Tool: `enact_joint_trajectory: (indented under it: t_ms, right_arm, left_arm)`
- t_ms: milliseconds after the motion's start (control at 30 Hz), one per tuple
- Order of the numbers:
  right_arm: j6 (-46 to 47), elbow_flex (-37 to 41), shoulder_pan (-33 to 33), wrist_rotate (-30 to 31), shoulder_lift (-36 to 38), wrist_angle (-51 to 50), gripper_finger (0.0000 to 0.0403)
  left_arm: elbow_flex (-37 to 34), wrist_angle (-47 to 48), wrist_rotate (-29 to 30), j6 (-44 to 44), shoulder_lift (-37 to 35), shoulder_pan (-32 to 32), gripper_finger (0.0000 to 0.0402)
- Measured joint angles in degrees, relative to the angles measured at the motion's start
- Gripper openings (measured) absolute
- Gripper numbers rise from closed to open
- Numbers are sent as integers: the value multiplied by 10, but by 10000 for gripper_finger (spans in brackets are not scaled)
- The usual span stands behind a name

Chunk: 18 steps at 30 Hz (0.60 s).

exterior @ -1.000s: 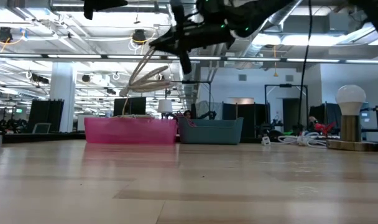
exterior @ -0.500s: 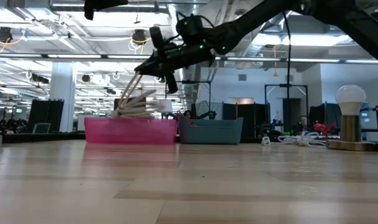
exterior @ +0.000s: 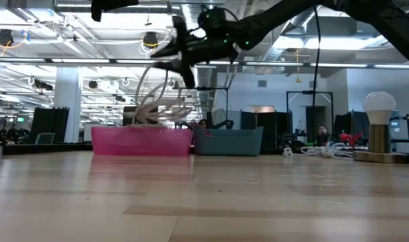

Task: Pick & Place USB Port
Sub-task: Put the brown HDMI cable into the red bin

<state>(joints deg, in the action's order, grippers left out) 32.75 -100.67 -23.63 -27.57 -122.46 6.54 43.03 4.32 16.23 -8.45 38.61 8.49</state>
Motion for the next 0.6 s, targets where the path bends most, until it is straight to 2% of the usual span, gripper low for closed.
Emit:
enact_joint_trajectory:
  t_ms: [100,167,333,600]
  right_arm:
    - [-10,0,-8,-70,22,-7,122]
    - [-12,0,-9,-81,39,-7,126]
    - [-51,-1,-10,-25,71,1,121]
    - [-59,0,-33,-6,70,-20,92]
  left_arm:
    - [0,0,0,0,0,0,145]
    - [0,0,0,0,0,-1,145]
    - [0,0,0,0,0,-1,145]
    - [0,0,0,-10,0,-1,145]
